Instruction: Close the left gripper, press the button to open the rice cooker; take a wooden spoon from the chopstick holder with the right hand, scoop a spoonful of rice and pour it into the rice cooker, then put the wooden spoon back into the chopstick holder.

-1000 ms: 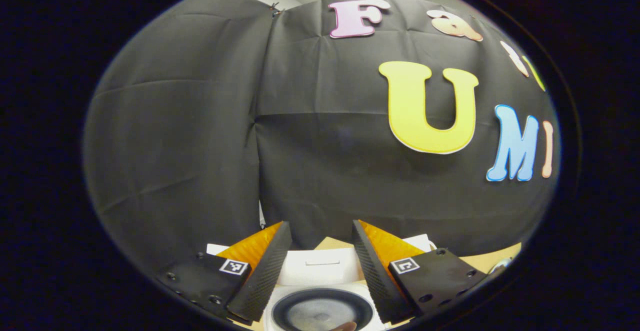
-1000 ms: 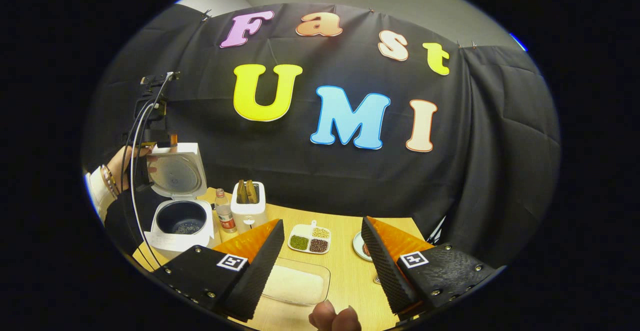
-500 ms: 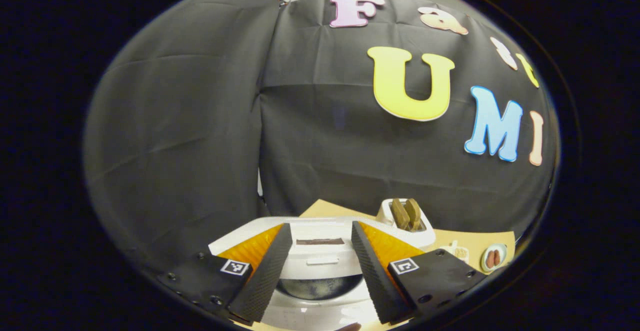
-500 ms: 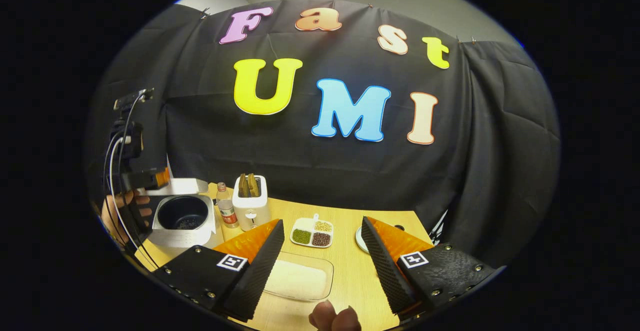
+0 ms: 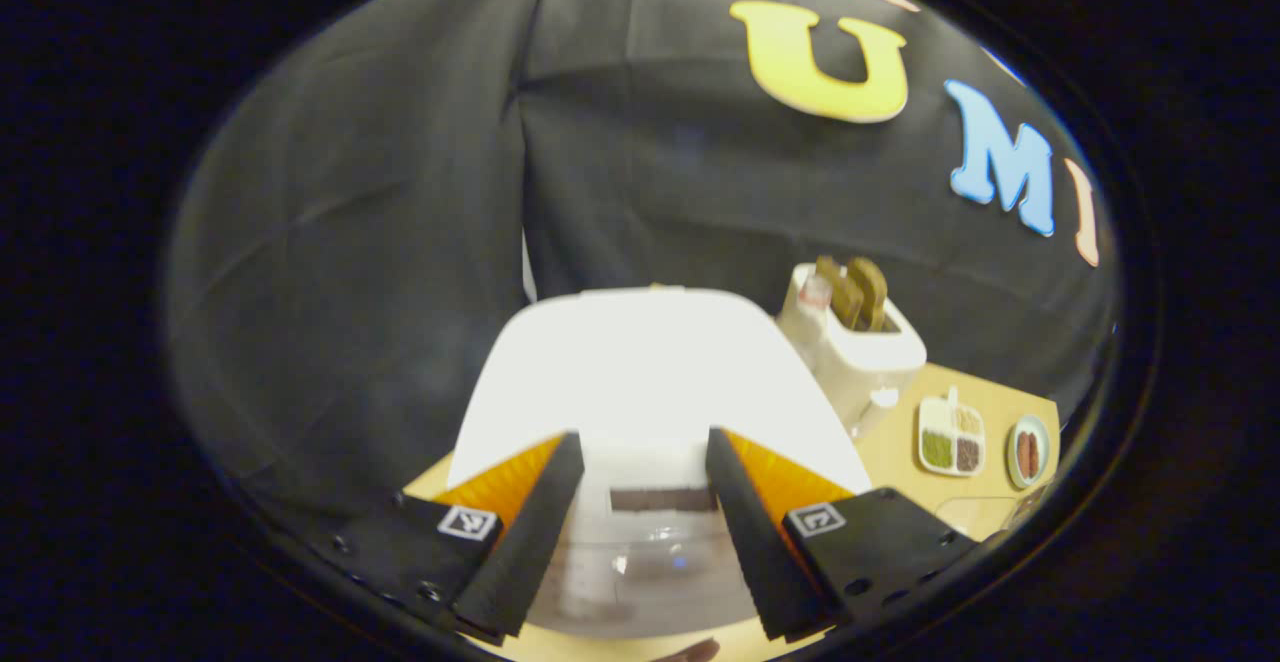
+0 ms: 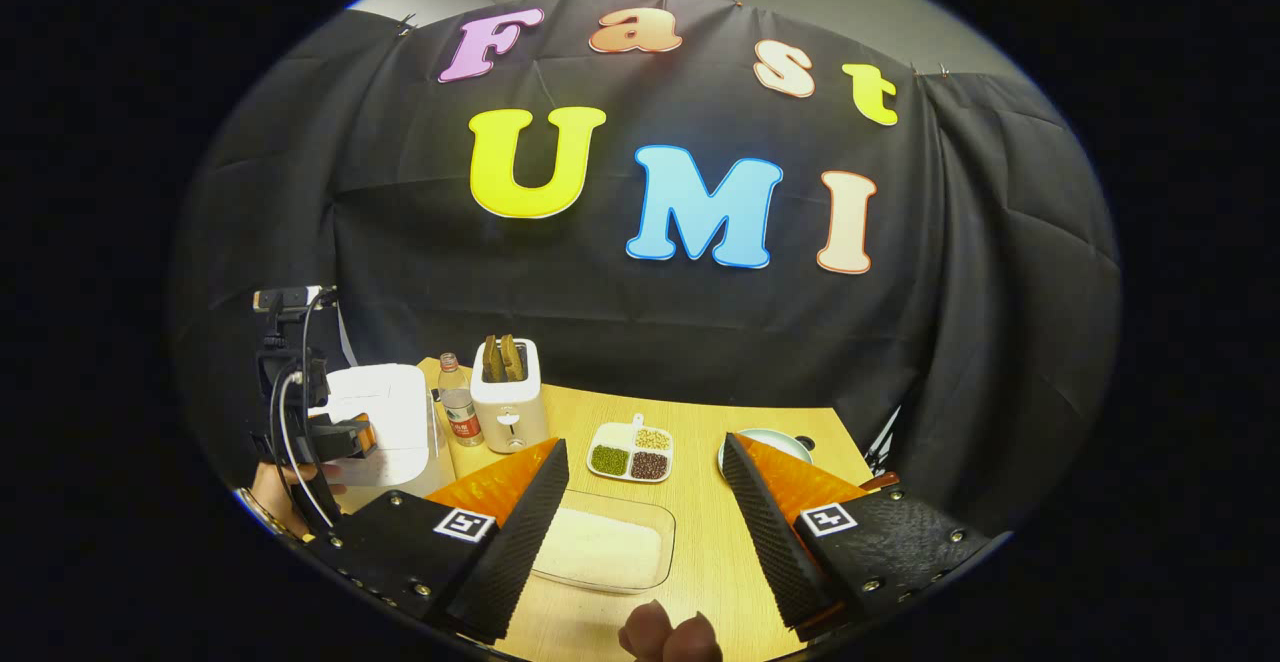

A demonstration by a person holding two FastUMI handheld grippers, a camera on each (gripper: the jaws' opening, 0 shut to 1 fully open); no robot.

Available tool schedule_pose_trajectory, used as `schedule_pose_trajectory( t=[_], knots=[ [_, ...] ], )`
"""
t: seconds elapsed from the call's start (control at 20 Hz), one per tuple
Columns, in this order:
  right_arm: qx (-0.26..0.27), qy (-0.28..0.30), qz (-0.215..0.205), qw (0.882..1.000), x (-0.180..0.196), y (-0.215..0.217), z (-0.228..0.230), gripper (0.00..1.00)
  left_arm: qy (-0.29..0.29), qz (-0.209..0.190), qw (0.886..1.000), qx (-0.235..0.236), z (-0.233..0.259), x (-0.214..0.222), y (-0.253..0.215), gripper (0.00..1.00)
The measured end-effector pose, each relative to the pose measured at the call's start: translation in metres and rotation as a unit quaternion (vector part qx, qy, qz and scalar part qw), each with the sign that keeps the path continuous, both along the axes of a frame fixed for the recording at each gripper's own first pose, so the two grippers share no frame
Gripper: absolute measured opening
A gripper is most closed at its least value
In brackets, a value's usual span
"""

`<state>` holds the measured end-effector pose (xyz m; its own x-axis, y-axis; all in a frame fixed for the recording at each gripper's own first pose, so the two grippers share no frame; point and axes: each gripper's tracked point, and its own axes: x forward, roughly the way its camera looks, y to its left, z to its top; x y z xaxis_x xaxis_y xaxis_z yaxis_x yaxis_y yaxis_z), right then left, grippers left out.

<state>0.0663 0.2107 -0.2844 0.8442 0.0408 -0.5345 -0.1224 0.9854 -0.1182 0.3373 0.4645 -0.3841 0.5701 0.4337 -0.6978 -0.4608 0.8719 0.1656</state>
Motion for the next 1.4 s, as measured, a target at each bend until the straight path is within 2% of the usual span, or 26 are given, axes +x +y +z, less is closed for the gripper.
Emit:
schedule_pose_trajectory(
  t=[0.1, 0.15, 0.2, 0.35, 0.4, 0.45, 0.6, 0.65, 0.7, 0.8, 1.1, 1.15, 1.2, 1.35, 1.4],
  knots=[
    [0.008, 0.007, -0.003, 1.000, -0.001, 0.001, -0.004, 0.95, -0.002, 0.000, 1.000, -0.005, 0.009, -0.002, -0.009, 0.98],
    [0.012, 0.008, -0.004, 1.000, -0.001, 0.002, -0.005, 0.95, 0.008, 0.000, 1.000, -0.013, 0.010, -0.007, -0.009, 0.85],
    [0.016, 0.008, -0.003, 1.000, -0.001, 0.003, -0.005, 0.95, 0.007, -0.008, 1.000, -0.013, 0.003, -0.007, -0.007, 0.92],
    [0.023, 0.007, 0.001, 1.000, 0.000, 0.005, -0.005, 0.95, 0.013, -0.016, 0.999, -0.025, -0.004, -0.006, -0.011, 0.91],
    [0.024, 0.007, 0.001, 1.000, 0.000, 0.005, -0.005, 0.95, 0.005, -0.015, 0.999, -0.037, 0.000, -0.006, -0.012, 0.96],
    [0.025, 0.005, 0.001, 1.000, -0.001, 0.004, -0.003, 0.95, 0.002, -0.014, 0.999, -0.047, 0.004, -0.006, -0.014, 0.91],
    [0.020, -0.002, 0.000, 1.000, -0.003, 0.000, 0.000, 0.95, 0.003, -0.016, 0.999, -0.051, 0.009, -0.006, -0.019, 0.91],
    [0.019, -0.004, -0.001, 1.000, -0.005, -0.003, 0.002, 0.95, 0.000, -0.020, 0.999, -0.048, 0.014, -0.005, -0.022, 0.85],
    [0.018, -0.006, -0.003, 1.000, -0.008, -0.006, 0.005, 0.95, -0.004, -0.023, 0.999, -0.046, 0.020, -0.004, -0.026, 0.91],
    [0.015, -0.012, -0.007, 1.000, -0.009, -0.014, 0.009, 0.95, -0.013, -0.030, 0.998, -0.046, 0.035, -0.002, -0.034, 0.91],
    [0.021, -0.042, -0.015, 0.999, -0.005, -0.040, 0.033, 0.95, -0.088, -0.044, 0.994, -0.055, 0.128, 0.002, -0.063, 0.91],
    [0.024, -0.047, -0.011, 0.999, -0.004, -0.044, 0.039, 0.95, -0.101, -0.046, 0.992, -0.054, 0.147, 0.000, -0.069, 0.85],
    [0.027, -0.054, -0.008, 0.998, -0.004, -0.050, 0.044, 0.95, -0.114, -0.049, 0.991, -0.053, 0.167, -0.002, -0.078, 0.91],
    [0.037, -0.087, 0.003, 0.996, -0.002, -0.074, 0.078, 0.95, -0.167, -0.073, 0.982, -0.041, 0.242, -0.009, -0.111, 0.91],
    [0.043, -0.099, 0.009, 0.994, -0.003, -0.084, 0.091, 0.95, -0.188, -0.087, 0.978, -0.039, 0.268, -0.013, -0.129, 0.96]
  ],
)
